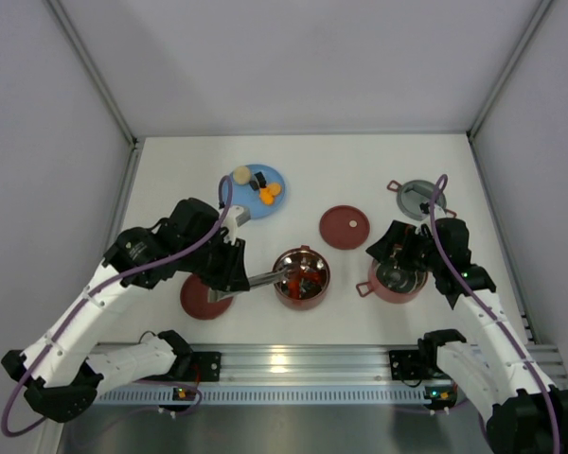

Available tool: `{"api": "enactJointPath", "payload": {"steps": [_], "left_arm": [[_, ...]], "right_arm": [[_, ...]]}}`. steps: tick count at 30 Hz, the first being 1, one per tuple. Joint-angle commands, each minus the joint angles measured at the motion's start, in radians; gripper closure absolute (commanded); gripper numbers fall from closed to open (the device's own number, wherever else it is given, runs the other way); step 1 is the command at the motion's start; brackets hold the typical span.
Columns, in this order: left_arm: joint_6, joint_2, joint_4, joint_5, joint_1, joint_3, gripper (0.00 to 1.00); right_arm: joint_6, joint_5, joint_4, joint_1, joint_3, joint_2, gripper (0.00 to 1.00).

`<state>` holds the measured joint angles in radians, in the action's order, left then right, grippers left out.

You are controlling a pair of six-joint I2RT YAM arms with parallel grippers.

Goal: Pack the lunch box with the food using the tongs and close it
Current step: Place the fake food in the packing box.

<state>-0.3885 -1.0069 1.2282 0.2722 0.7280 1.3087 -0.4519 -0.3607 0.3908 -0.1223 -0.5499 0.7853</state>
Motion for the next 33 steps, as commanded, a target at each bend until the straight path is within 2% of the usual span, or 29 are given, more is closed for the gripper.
{"api": "enactJointPath", "payload": {"steps": [1,15,23,27,33], "left_arm": [[0.017,-0.010,-0.048,0.015,0.004,0.018,0.69],[0.030,-0.019,-0.050,0.010,0.004,0.034,0.62],[0.020,-0.029,-0.053,-0.022,0.004,0.075,0.64],[0.002,-0.044,-0.052,-0.112,0.004,0.147,0.64],[-0.027,-0.163,-0.045,-0.367,0.002,0.267,0.61]], "right_arm": [[0.015,0.008,0.000,0.010,-0.031,-0.014,0.01],[0.015,0.009,0.002,0.012,-0.030,-0.017,0.00],[0.016,0.008,0.006,0.012,-0.031,-0.021,0.00],[0.016,0.006,0.008,0.010,-0.031,-0.026,0.01],[0.015,-0.006,0.000,0.012,-0.028,-0.026,0.01]]}}
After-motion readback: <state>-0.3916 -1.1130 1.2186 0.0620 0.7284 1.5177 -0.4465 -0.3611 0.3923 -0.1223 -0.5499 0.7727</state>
